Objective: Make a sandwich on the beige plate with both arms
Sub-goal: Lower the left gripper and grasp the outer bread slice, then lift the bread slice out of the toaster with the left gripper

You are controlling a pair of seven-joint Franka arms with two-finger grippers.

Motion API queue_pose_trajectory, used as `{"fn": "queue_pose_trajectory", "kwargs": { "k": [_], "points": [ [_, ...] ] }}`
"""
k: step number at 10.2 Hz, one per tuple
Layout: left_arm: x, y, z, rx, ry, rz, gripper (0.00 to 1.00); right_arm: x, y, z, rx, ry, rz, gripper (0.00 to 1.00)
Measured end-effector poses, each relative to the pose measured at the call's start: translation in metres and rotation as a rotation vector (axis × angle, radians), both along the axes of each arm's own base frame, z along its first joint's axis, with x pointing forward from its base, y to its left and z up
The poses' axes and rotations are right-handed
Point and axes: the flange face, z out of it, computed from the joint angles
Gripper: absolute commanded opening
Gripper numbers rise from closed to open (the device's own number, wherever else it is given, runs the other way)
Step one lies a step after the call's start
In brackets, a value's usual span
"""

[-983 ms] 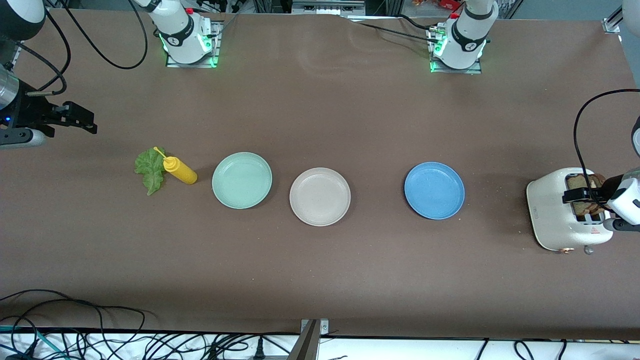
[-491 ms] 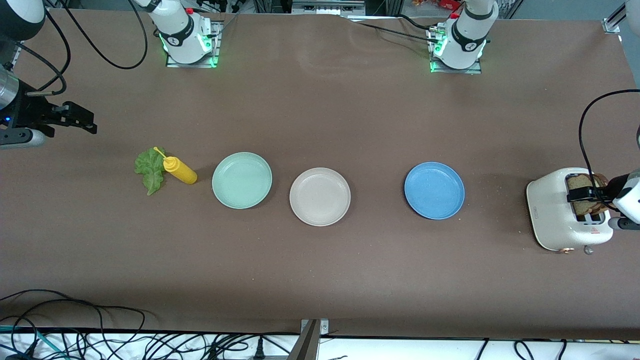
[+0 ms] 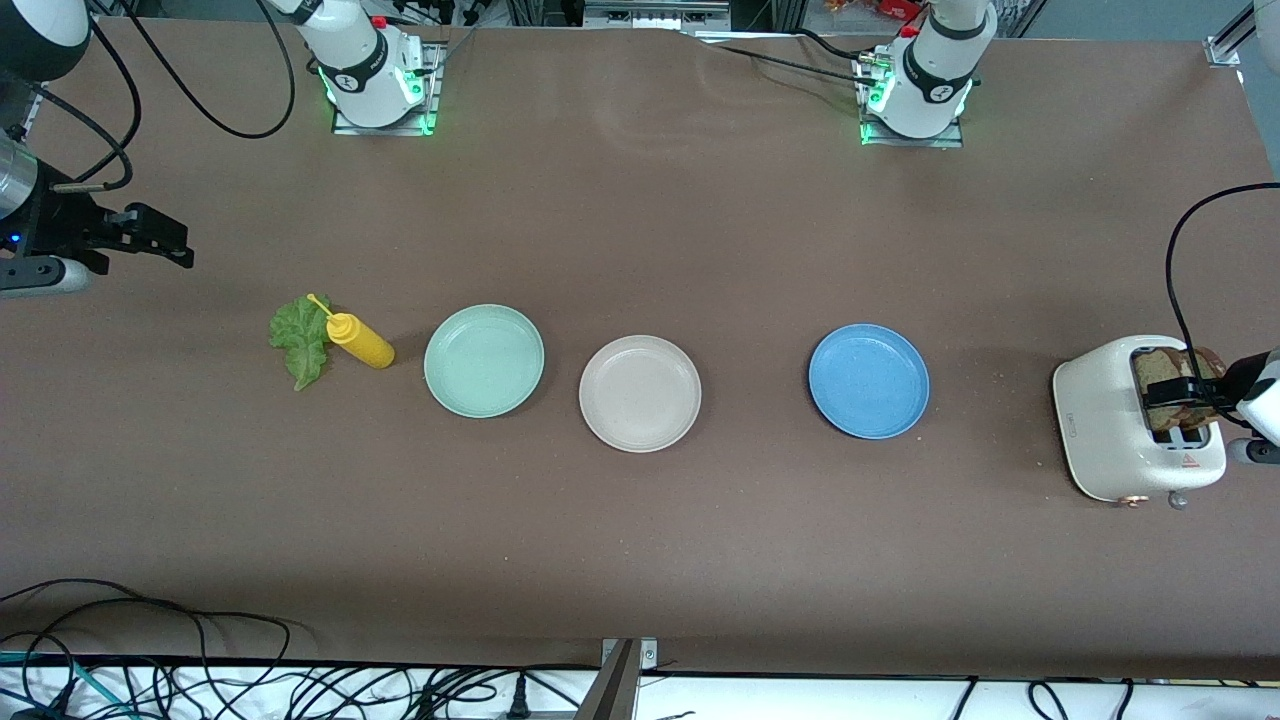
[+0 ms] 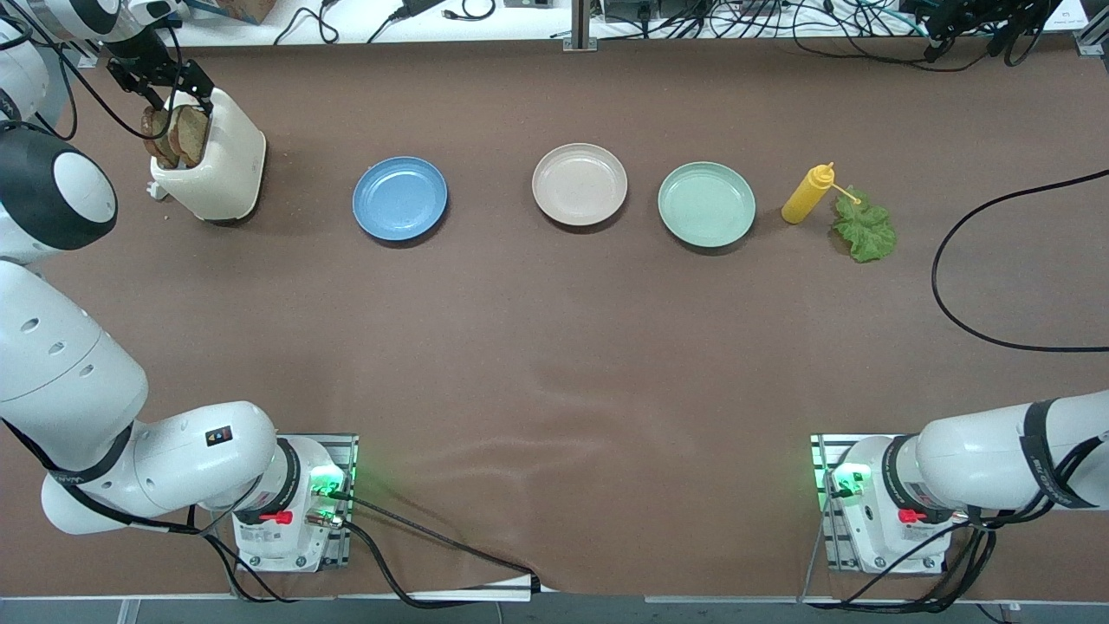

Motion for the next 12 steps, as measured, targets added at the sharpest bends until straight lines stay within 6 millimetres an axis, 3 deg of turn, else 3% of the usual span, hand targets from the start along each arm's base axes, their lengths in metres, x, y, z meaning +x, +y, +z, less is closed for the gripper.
{"fn": "queue_pose_trajectory", "kwargs": {
  "k": [4, 7, 11, 12],
  "points": [
    [0.001, -0.003, -0.010, -0.007, 0.013, 0.003, 0.74, 0.000, 0.000, 0.000, 0.000, 0.000, 0.000, 1.00],
    [0.001, -0.008, -0.015, -0.015, 0.037, 0.000, 0.35, 0.000, 0.000, 0.000, 0.000, 0.000, 0.000, 1.00],
    [-0.002, -0.010, -0.015, -0.019, 0.066, -0.006, 0.13, 0.000, 0.000, 0.000, 0.000, 0.000, 0.000, 1.00],
    [-0.002, -0.011, -0.015, -0.007, 0.072, -0.016, 0.00, 0.000, 0.000, 0.000, 0.000, 0.000, 0.000, 1.00]
  ]
}}
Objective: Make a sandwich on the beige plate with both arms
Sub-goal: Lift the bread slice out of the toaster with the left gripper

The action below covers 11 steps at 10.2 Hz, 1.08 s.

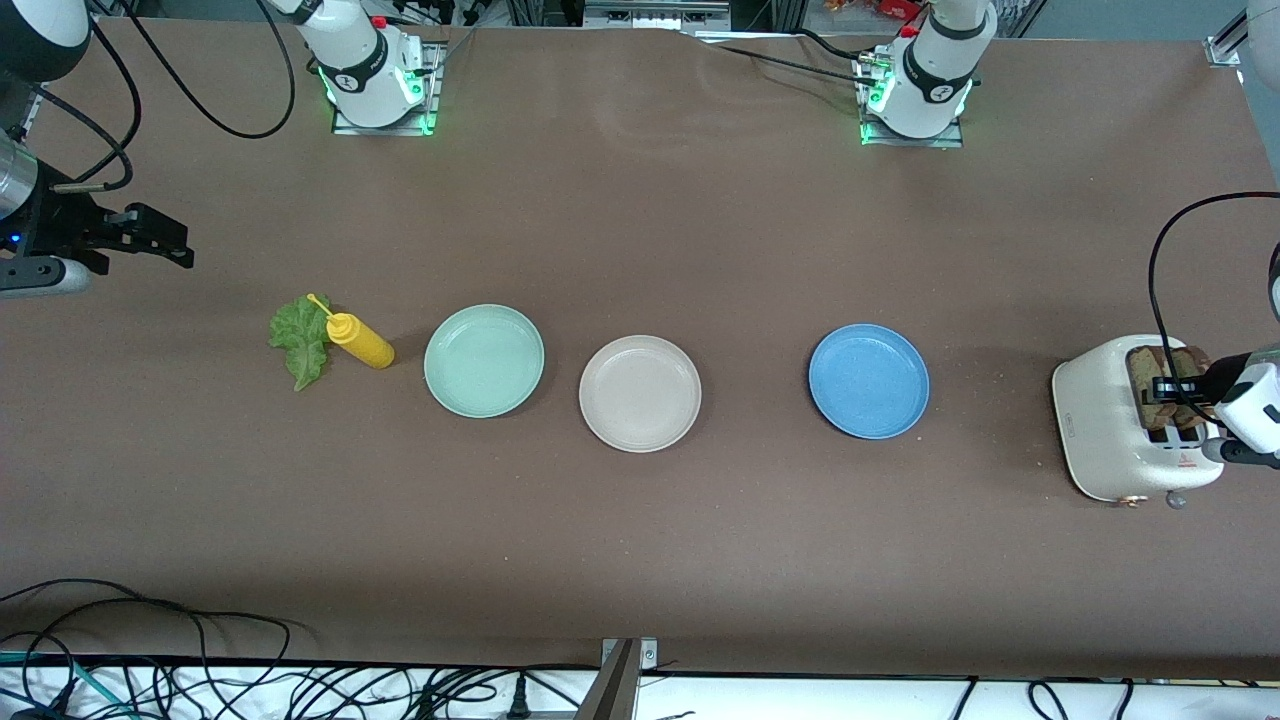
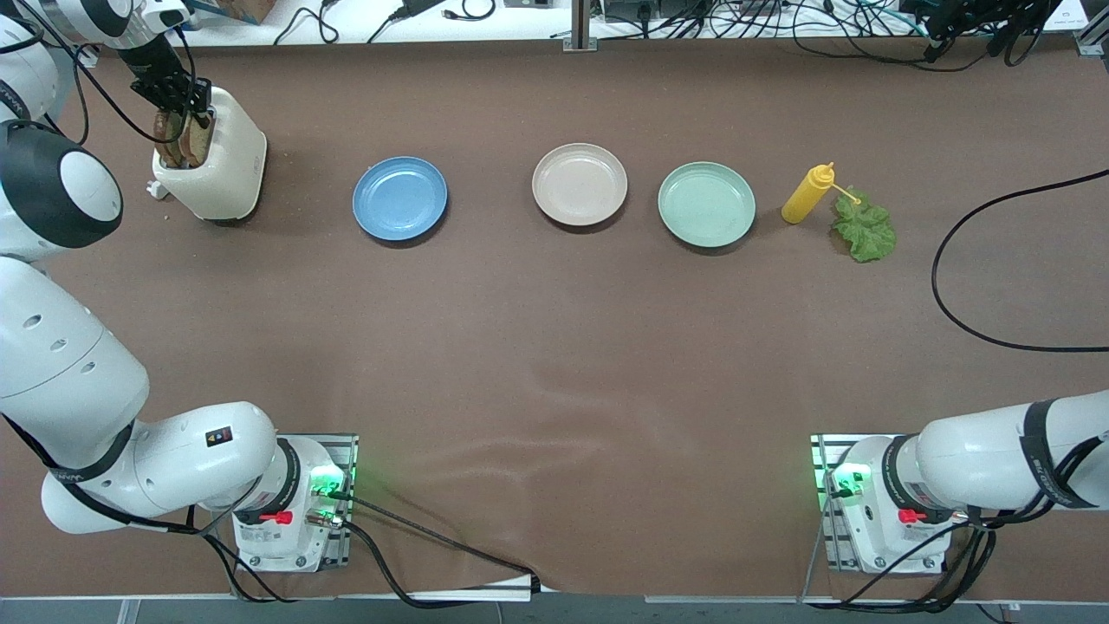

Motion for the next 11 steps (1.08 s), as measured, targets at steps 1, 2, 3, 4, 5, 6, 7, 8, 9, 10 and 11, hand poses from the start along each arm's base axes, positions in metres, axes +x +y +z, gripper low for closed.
{"fn": "queue_pose_trajectory", "kwargs": {
  "k": [1, 2, 3, 4, 5, 6, 7, 8, 9, 10, 11],
  "points": [
    [0.000, -0.001, 0.000, 0.021, 0.005, -0.015, 0.00, 0.000, 0.000, 0.000, 0.000, 0.000, 0.000, 1.00],
    [0.001, -0.001, 0.000, 0.027, 0.007, -0.028, 0.00, 0.000, 0.000, 0.000, 0.000, 0.000, 0.000, 1.00],
    [0.001, -0.001, 0.000, 0.025, 0.008, -0.042, 0.00, 0.000, 0.000, 0.000, 0.000, 0.000, 0.000, 1.00],
    [0.001, -0.001, 0.001, 0.024, 0.008, -0.052, 0.00, 0.000, 0.000, -0.001, 0.000, 0.003, 0.000, 1.00],
    [0.001, 0.000, 0.002, 0.024, 0.008, -0.058, 0.00, 0.001, -0.001, -0.004, 0.000, 0.008, -0.001, 1.00],
    [0.001, 0.000, 0.005, 0.022, 0.011, -0.064, 0.00, 0.002, -0.001, -0.006, 0.000, 0.012, -0.002, 1.00],
    [0.002, 0.001, 0.013, 0.022, 0.016, -0.066, 0.00, 0.002, -0.001, -0.006, 0.000, 0.012, -0.002, 1.00],
    [0.003, 0.003, 0.025, 0.022, 0.021, -0.063, 0.00, 0.002, -0.001, -0.006, 0.000, 0.012, -0.002, 1.00],
    [0.004, 0.004, 0.038, 0.028, 0.026, -0.062, 0.00, 0.002, -0.001, -0.006, 0.000, 0.012, -0.002, 1.00],
    [0.006, 0.004, 0.051, 0.042, 0.029, -0.070, 0.00, 0.002, -0.001, -0.006, 0.000, 0.012, -0.002, 1.00],
    [0.008, 0.001, 0.061, 0.050, 0.026, -0.086, 0.00, 0.002, -0.001, -0.006, 0.000, 0.012, -0.002, 1.00]
  ]
}}
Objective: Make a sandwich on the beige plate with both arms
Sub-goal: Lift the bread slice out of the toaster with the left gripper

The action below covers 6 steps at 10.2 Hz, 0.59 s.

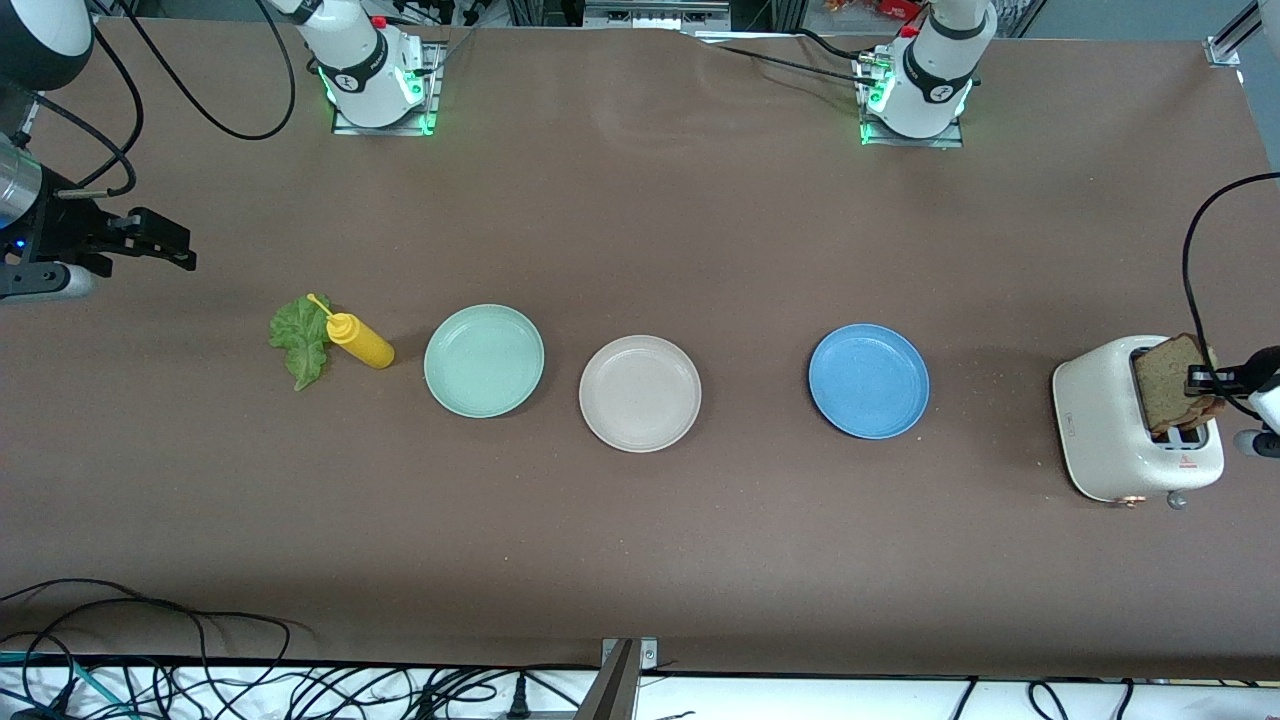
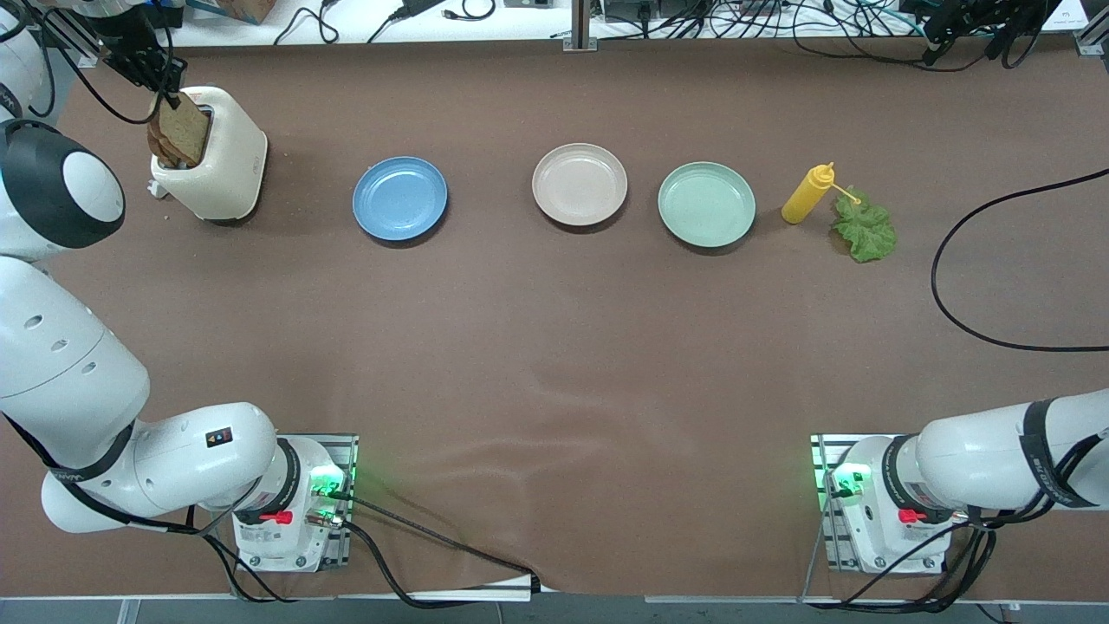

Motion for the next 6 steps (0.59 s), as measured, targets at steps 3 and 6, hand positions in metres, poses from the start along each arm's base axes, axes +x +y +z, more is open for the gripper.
{"fn": "queue_pose_trajectory", "kwargs": {
  "k": [3, 6],
  "points": [
    [0.007, -0.017, 0.033, -0.001, -0.013, -0.050, 0.00, 0.000, 0.000, 0.000, 0.000, 0.000, 0.003, 1.00],
    [0.017, -0.073, 0.069, -0.053, -0.029, -0.122, 0.00, 0.000, 0.001, 0.000, 0.000, 0.000, 0.004, 1.00]
  ]
}}
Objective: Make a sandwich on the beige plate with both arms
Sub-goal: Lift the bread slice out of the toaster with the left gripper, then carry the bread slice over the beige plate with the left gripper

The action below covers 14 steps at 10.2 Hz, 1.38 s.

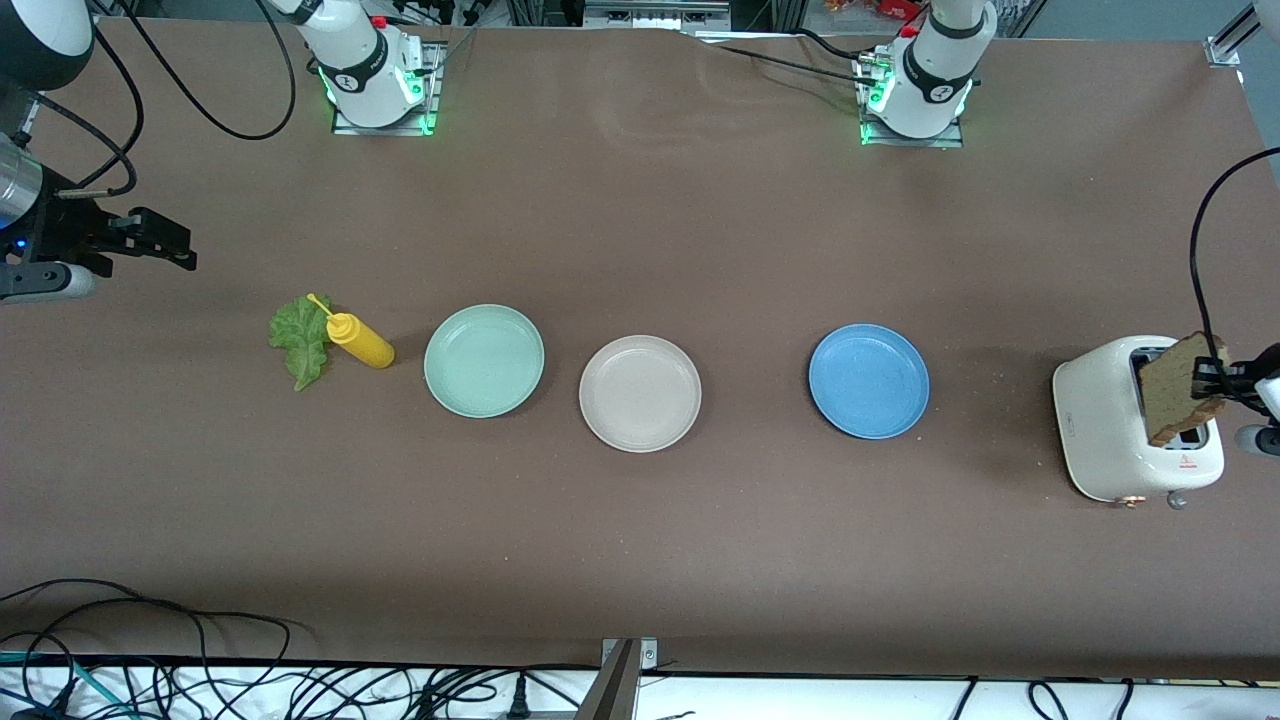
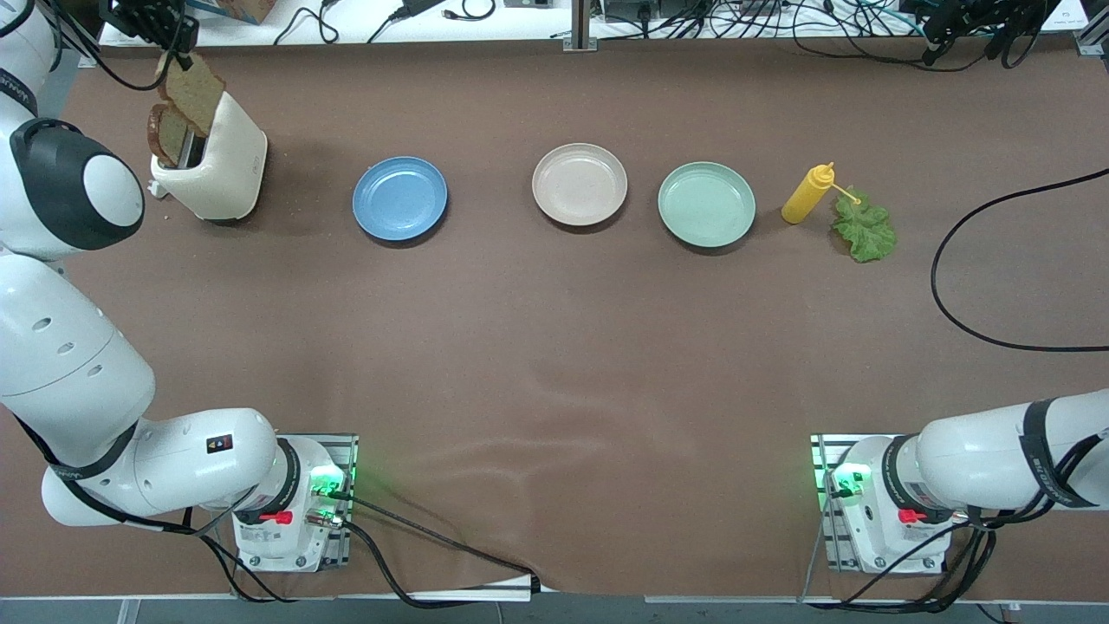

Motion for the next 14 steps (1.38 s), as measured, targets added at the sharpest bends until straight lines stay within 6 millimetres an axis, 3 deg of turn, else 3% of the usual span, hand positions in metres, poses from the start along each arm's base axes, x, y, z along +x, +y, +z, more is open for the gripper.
{"fn": "queue_pose_trajectory", "kwargs": {
  "k": [3, 7, 9, 11, 14],
  "points": [
    [-0.001, -0.043, 0.012, -0.090, 0.019, -0.065, 0.00, 0.000, 0.000, 0.000, 0.000, 0.000, 0.000, 1.00],
    [-0.001, -0.144, 0.006, -0.332, 0.066, -0.117, 0.00, 0.000, -0.001, 0.000, 0.000, 0.000, -0.001, 1.00],
    [0.000, -0.198, -0.019, -0.416, 0.140, -0.023, 0.00, 0.000, -0.001, 0.000, 0.000, 0.000, -0.001, 1.00],
    [-0.001, -0.263, -0.061, -0.503, 0.260, 0.074, 0.00, 0.000, -0.001, 0.000, 0.000, 0.000, -0.001, 1.00],
    [0.001, -0.324, -0.099, -0.564, 0.308, 0.148, 0.00, 0.000, -0.002, 0.000, 0.000, 0.000, -0.003, 1.00]
  ]
}}
